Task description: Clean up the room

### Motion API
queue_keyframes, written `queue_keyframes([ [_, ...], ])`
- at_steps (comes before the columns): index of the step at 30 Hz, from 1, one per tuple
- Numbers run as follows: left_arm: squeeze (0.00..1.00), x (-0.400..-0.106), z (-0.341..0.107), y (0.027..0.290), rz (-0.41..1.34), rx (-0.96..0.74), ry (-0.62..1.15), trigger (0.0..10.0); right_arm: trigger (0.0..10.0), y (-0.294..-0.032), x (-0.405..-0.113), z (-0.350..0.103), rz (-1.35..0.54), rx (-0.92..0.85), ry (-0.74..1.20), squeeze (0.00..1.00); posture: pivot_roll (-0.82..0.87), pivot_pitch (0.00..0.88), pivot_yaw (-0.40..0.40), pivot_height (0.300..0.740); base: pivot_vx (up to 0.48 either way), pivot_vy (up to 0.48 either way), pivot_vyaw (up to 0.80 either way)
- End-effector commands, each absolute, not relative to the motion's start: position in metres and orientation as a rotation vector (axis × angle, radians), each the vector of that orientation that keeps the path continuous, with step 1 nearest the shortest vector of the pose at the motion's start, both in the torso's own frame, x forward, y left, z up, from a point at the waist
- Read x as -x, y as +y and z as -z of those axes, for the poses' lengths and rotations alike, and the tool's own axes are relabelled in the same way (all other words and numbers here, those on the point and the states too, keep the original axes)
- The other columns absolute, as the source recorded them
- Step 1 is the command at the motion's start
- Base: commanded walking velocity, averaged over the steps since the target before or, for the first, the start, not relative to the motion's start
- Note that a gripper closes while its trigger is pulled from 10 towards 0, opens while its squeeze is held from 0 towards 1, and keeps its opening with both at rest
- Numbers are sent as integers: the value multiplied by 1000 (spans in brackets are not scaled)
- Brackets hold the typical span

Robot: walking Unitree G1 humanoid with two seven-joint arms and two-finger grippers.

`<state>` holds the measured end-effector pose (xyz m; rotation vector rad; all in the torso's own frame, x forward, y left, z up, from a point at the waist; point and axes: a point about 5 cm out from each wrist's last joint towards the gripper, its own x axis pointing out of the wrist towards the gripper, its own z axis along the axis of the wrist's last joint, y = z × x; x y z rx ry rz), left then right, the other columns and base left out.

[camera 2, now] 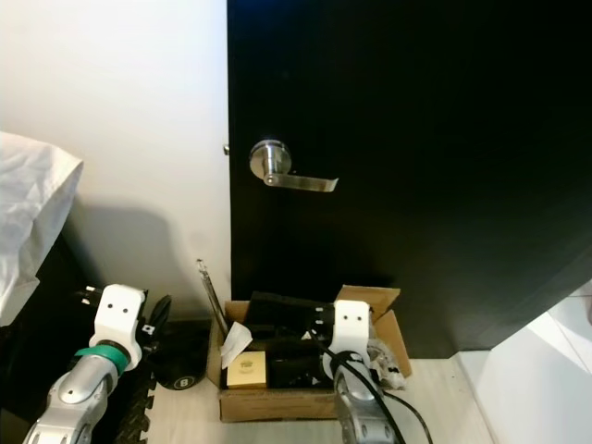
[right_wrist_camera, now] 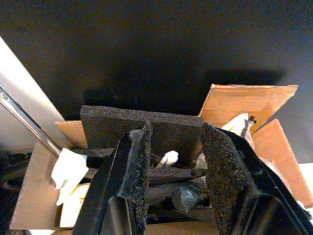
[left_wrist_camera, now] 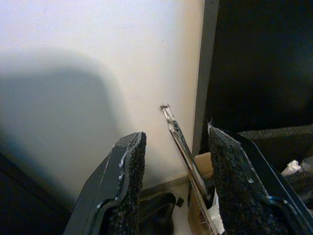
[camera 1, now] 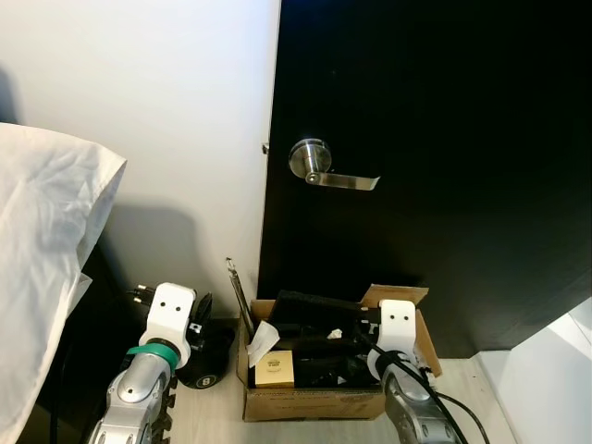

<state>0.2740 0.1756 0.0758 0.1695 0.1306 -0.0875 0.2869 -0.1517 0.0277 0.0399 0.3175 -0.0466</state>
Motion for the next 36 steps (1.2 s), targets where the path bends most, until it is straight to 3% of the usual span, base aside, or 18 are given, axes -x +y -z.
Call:
queue_keyframes([
  [1,0,-273,-72,174,89,-158,139,10000,10000,-156,-284,-23,62,-27,334,0,105,0,-23,740,0,0,0],
  [10,0,-274,-74,173,89,-151,134,10000,10000,-157,-285,-23,55,-17,334,0,106,0,-29,740,0,0,0],
  [36,0,-277,-76,172,97,-159,128,10000,10000,-156,-290,-25,50,-8,330,0,114,0,-36,740,-267,0,0],
])
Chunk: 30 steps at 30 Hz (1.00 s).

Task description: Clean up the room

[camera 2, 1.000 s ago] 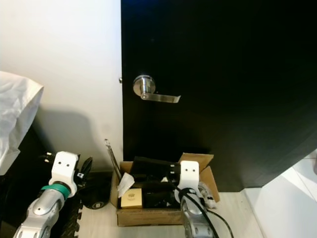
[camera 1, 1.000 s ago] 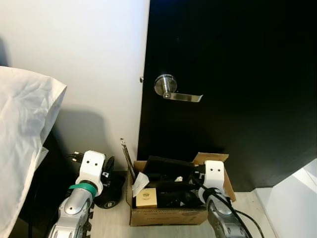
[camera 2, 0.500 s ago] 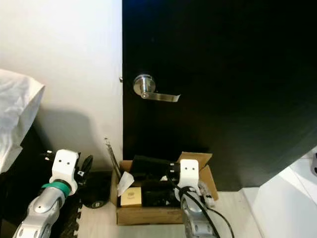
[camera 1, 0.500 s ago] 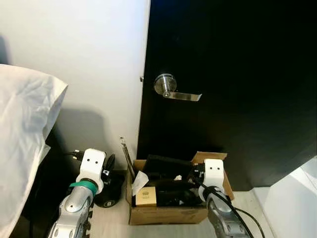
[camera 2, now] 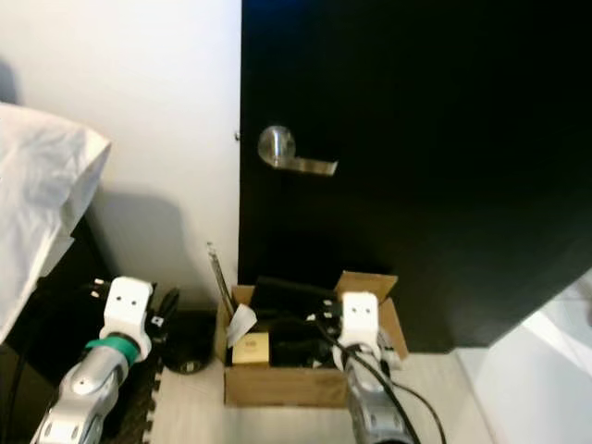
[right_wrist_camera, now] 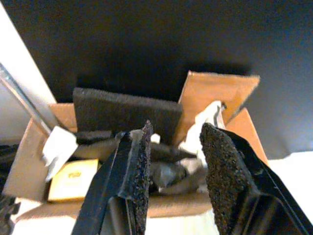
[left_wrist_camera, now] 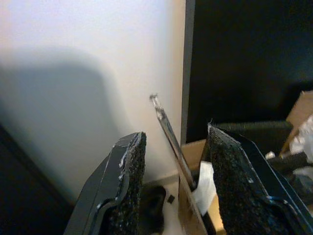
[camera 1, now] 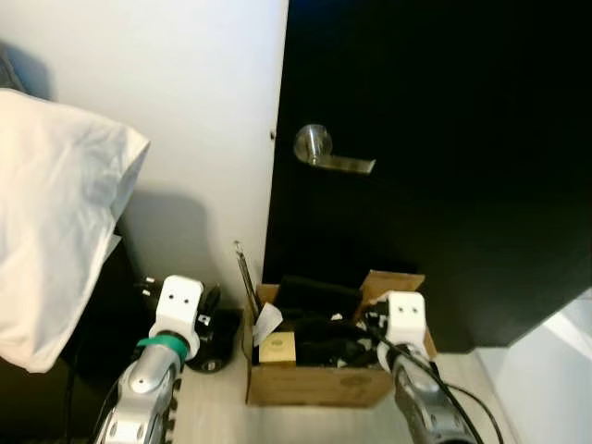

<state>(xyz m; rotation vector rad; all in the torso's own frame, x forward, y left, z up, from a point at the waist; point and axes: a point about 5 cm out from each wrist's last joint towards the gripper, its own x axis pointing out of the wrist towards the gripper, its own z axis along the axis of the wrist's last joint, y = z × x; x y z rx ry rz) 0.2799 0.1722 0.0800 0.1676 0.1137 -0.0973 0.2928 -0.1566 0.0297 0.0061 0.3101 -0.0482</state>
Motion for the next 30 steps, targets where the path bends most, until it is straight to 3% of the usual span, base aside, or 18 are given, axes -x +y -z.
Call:
queue_keyframes([
  [1,0,-278,-76,172,98,-160,128,10000,10000,-156,-290,-25,50,-8,331,0,115,0,-37,740,-270,0,0],
  [30,0,-278,-76,171,103,-166,131,10000,10000,-156,-289,-23,51,-16,344,0,120,0,-35,740,-269,0,0],
])
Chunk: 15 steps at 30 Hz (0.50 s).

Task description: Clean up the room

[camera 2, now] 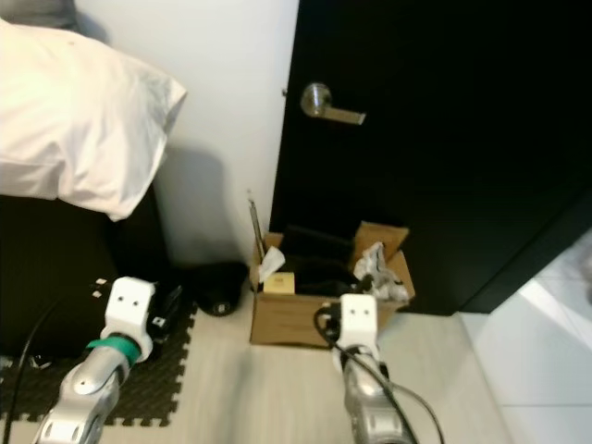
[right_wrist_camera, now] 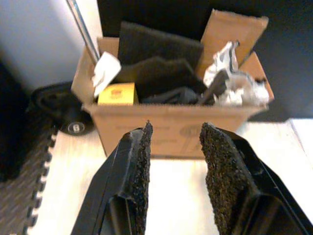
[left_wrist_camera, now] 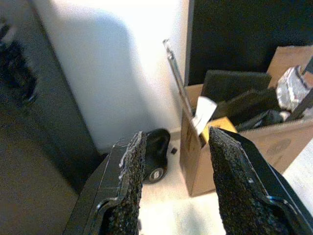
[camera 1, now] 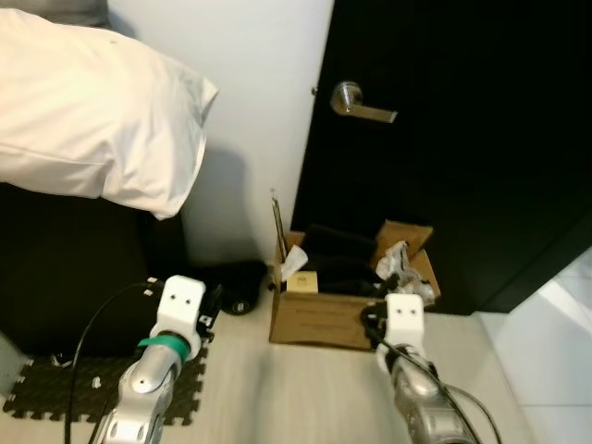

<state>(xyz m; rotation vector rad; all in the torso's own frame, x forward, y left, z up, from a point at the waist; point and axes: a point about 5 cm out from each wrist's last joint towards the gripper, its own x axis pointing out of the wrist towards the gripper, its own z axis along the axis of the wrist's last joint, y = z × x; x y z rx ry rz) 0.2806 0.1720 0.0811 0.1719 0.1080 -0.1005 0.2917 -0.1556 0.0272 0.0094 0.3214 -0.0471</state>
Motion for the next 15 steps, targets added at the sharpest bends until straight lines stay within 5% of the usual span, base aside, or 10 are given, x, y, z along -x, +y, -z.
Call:
queue_keyframes([
  [1,0,-278,-76,171,103,-166,131,10000,10000,-156,-289,-23,51,-16,344,0,120,0,-35,740,-270,0,0],
  [15,0,-279,-76,171,106,-168,130,10000,10000,-155,-288,-21,50,-10,353,0,123,0,-33,740,-269,0,0],
])
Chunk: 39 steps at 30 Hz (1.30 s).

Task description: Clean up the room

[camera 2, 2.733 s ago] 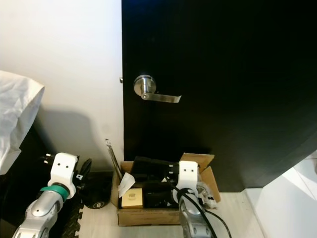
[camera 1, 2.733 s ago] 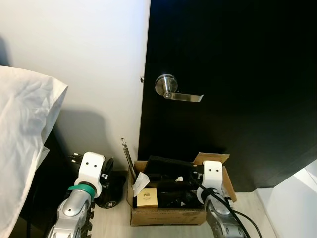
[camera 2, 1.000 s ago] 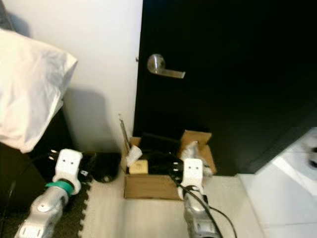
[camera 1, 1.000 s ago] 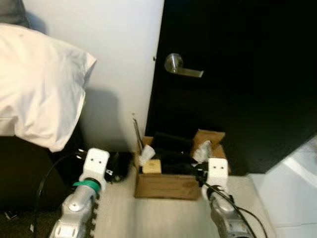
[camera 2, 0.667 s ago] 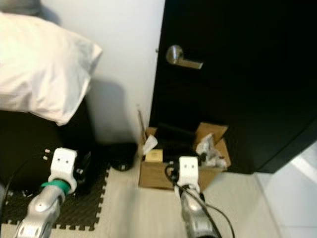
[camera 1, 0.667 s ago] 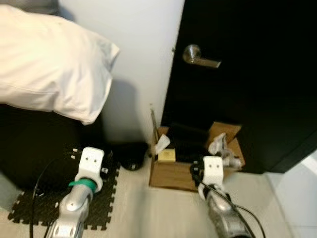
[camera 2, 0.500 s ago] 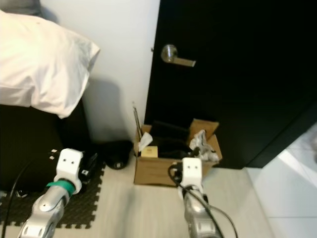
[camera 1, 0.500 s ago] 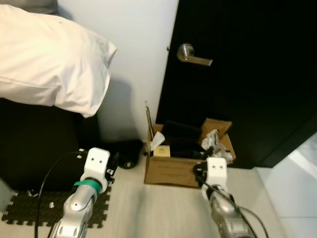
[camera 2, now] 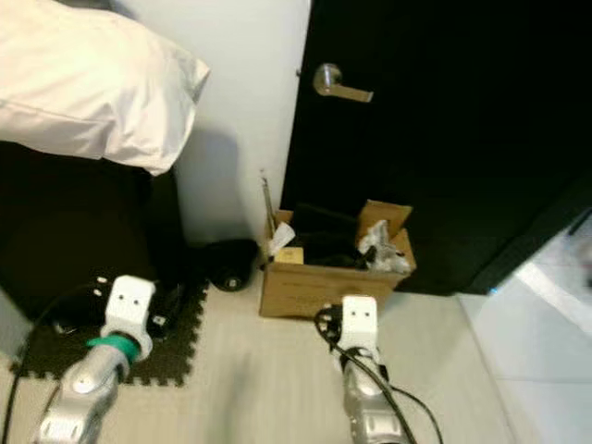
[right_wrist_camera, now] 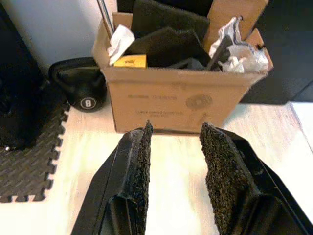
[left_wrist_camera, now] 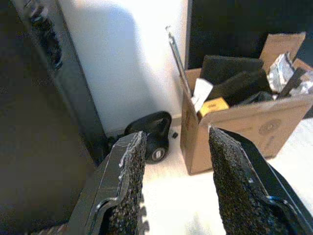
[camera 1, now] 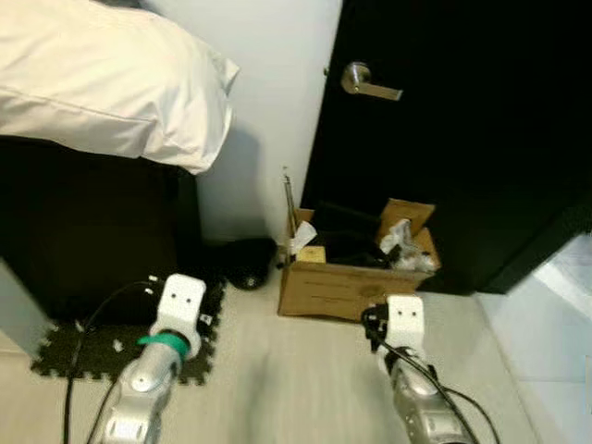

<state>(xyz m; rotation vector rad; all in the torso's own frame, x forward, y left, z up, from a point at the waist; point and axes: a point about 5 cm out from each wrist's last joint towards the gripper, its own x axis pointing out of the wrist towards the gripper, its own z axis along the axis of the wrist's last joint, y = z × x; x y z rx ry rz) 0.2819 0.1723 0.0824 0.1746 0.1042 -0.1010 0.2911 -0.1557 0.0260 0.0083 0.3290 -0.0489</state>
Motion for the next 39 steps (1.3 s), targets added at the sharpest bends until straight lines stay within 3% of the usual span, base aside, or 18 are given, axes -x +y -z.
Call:
queue_keyframes([
  [1,0,-279,-76,171,106,-168,130,10000,10000,-155,-288,-21,50,-10,353,0,123,0,-33,740,-270,0,0],
  [11,0,-280,-77,170,109,-169,128,10000,10000,-157,-287,-20,56,-8,354,0,121,0,-31,740,-261,0,0],
  [39,0,-280,-74,166,111,-181,142,10000,10000,-153,-288,-21,12,47,341,0,119,0,-38,740,0,0,57],
])
